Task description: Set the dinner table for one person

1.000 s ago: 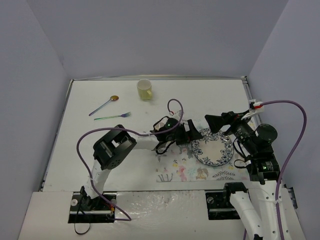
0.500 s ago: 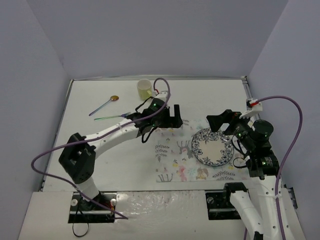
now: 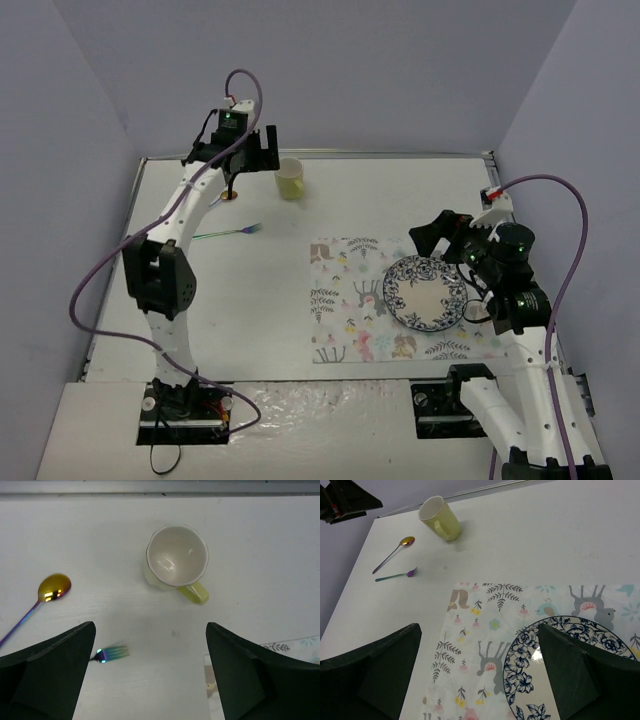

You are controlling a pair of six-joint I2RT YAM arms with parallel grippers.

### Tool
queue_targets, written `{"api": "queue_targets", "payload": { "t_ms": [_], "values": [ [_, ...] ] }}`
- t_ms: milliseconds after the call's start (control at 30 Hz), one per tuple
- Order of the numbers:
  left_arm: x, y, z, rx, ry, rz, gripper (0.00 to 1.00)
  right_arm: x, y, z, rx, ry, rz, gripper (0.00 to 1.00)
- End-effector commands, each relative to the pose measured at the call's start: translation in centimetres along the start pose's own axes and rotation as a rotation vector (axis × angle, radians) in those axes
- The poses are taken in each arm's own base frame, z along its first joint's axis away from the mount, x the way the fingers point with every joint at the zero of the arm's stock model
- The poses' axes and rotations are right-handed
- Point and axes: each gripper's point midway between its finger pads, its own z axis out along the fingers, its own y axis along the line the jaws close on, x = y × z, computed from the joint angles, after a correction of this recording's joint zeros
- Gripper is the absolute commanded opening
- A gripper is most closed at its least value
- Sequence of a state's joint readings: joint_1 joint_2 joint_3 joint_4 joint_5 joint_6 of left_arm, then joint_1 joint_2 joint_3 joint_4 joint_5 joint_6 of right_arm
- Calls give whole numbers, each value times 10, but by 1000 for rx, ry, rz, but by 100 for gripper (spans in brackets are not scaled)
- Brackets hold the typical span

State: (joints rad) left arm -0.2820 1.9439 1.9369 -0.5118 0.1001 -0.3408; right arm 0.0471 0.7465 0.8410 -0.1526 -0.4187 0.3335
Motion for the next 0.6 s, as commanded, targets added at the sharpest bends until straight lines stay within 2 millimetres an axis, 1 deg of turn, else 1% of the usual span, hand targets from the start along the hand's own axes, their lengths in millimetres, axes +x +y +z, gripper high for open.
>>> {"api": "queue_targets", "payload": {
  "t_ms": [0,67,100,267,333,400,567],
  "values": [
    [-39,-1,17,54,-27,175,87,-22,9,3,-27,-50,-46,100],
    [-35,4,39,57,-8,197,85,-18,8,5,-28,-35,-44,100],
    [-38,3,44,61,-21,207,83,-16,7,7,-28,-29,-44,100],
    [-47,9,70,72,-61,193,73,-10,6,11,-35,-2,-47,100],
    [-47,8,78,82,-67,191,72,-8,6,12,-38,2,-47,100],
    [-44,6,91,98,-76,180,68,-3,5,13,-38,13,-46,100],
    [-44,1,108,129,-104,154,62,4,4,14,-40,29,-42,100]
  ]
}}
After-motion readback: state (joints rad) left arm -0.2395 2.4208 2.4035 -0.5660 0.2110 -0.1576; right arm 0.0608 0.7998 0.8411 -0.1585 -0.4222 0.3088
